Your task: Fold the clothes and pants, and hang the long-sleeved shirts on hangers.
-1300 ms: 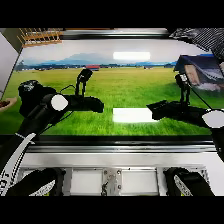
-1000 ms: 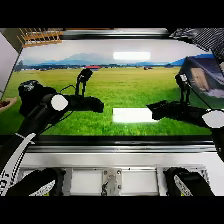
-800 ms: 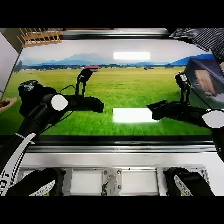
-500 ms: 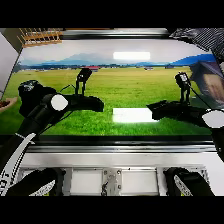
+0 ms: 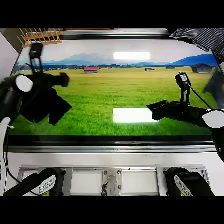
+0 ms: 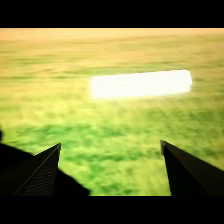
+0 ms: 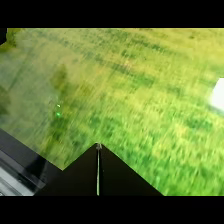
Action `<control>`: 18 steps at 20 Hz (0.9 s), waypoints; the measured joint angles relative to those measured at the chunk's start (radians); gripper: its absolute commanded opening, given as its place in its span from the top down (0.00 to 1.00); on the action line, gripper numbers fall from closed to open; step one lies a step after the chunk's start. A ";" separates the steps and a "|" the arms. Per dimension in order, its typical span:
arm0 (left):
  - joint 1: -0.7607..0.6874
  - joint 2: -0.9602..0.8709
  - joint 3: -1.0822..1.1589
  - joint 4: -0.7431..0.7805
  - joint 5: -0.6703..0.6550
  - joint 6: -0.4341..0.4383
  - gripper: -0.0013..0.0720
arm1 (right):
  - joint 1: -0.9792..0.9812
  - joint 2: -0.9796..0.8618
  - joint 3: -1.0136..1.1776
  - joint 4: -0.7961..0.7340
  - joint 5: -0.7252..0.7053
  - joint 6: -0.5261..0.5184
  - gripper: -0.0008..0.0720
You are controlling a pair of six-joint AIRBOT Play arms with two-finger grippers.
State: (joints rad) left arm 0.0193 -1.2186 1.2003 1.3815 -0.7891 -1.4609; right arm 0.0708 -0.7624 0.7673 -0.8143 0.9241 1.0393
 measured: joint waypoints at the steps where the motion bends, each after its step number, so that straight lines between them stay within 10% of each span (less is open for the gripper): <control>1: 0.059 -0.034 0.025 0.026 -0.017 -0.010 0.02 | 0.000 0.000 0.000 0.000 0.000 0.000 0.96; 9: 0.284 -0.338 0.135 0.113 -0.076 -0.039 0.07 | 0.000 0.000 0.000 0.000 0.000 0.000 0.96; 12: 0.288 -0.415 0.187 0.131 -0.117 -0.048 0.91 | 0.000 0.000 0.000 0.000 0.000 0.000 0.96; 18: 0.225 -0.425 0.305 0.087 -0.226 -0.075 0.97 | 0.000 0.000 0.000 0.000 0.000 0.000 0.96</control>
State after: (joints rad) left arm 0.2440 -1.6440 1.5051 1.4685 -1.0149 -1.5360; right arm 0.0708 -0.7624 0.7673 -0.8146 0.9241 1.0393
